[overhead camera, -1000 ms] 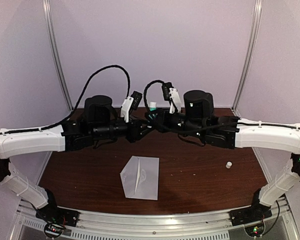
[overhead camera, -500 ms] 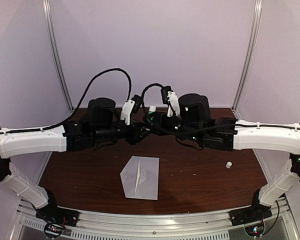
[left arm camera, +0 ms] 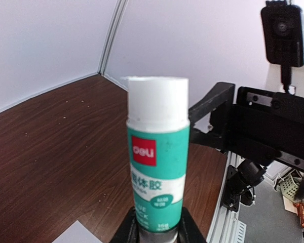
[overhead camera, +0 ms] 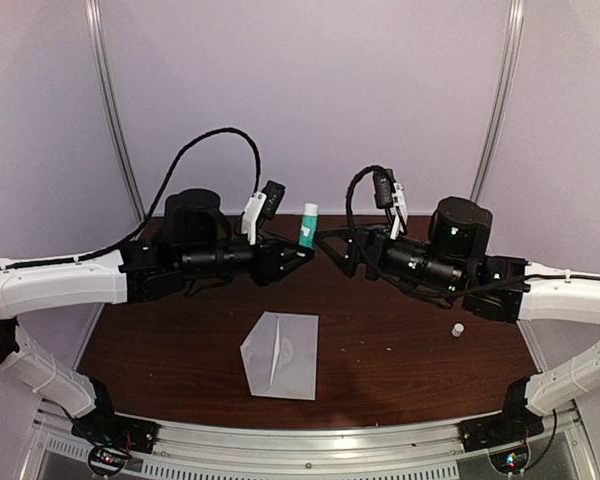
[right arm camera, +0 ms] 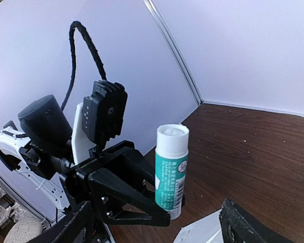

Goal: Place the letter into the envelope and seal it
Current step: Unscrew the solid glue.

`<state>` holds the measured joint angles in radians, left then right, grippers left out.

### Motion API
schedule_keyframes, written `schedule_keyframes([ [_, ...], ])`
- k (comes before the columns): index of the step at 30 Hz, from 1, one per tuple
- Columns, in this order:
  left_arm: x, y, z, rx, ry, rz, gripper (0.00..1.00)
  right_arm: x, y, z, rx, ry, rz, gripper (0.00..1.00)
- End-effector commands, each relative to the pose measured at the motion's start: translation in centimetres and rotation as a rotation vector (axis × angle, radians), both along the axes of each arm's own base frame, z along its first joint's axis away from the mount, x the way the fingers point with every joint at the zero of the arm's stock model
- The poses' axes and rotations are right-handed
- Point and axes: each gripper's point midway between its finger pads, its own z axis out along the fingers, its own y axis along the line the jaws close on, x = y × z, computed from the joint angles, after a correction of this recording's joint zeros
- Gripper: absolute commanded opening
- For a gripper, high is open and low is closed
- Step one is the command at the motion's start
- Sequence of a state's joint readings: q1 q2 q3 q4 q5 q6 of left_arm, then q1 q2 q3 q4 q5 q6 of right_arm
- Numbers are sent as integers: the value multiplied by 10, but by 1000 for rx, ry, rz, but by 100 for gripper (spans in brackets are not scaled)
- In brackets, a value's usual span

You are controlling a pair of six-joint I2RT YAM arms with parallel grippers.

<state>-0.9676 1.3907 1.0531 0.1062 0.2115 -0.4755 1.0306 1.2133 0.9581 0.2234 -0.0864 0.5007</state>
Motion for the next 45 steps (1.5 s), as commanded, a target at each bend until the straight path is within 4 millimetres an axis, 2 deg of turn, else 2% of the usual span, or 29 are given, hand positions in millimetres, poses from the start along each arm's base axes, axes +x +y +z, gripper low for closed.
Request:
schedule_keyframes([
  [1, -24, -4, 37, -112, -88, -142, 0, -16, -6, 19, 95, -64, 127, 88],
  [4, -36, -6, 43, -133, -109, -213, 0, -28, -10, 30, 151, -98, 213, 89],
  [8, -51, -8, 48, -156, -125, -301, 0, -40, -8, 37, 191, -124, 296, 84],
  [14, -70, -10, 53, -184, -132, -416, 0, -39, -2, 41, 210, -130, 322, 71],
  [18, -75, -10, 53, -189, -128, -447, 0, -37, 5, 45, 215, -138, 348, 63],
  [23, -77, -11, 51, -189, -124, -464, 0, -41, 13, 49, 225, -146, 399, 54],
  [32, -78, -14, 47, -182, -113, -475, 0, -45, 13, 56, 250, -155, 428, 41],
  [36, -77, -14, 46, -181, -114, -473, 0, -45, 13, 56, 250, -155, 429, 28],
  [41, -70, -13, 44, -170, -116, -429, 0, -41, 14, 52, 238, -144, 413, 8],
  [45, -59, -12, 42, -151, -123, -358, 0, -26, 16, 42, 193, -112, 340, 4],
])
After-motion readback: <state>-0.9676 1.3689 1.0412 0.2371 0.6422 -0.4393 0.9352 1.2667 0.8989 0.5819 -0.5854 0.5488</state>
